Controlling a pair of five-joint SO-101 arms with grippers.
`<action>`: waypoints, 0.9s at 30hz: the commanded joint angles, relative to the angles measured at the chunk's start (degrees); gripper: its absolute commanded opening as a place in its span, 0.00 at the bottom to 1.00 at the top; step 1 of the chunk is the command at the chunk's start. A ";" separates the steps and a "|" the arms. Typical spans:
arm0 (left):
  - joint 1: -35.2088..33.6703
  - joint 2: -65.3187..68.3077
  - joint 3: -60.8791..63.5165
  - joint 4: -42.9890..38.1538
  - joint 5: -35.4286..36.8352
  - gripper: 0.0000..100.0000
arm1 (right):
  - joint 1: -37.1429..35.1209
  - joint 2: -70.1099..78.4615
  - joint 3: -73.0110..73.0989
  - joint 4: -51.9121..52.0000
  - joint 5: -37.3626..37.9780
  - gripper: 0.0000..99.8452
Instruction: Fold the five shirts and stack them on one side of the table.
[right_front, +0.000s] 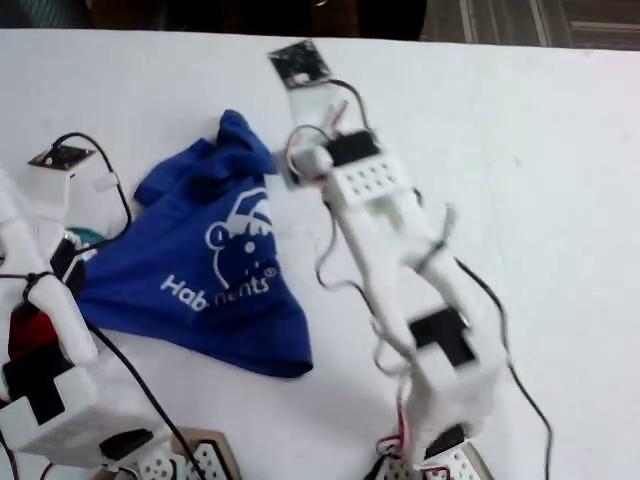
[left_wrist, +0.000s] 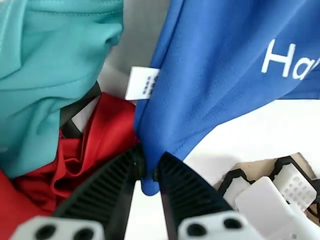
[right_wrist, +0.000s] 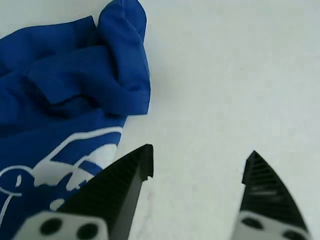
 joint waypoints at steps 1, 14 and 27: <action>-0.62 -3.08 -0.13 1.32 -0.35 0.02 | -0.84 10.51 -15.03 0.40 -0.70 0.29; -0.62 -2.90 -0.13 1.23 -0.35 0.02 | -3.21 28.97 -37.63 3.74 -15.47 0.29; -0.62 -3.08 -0.13 1.14 -0.35 0.02 | -7.25 46.90 -54.86 4.09 -15.65 0.29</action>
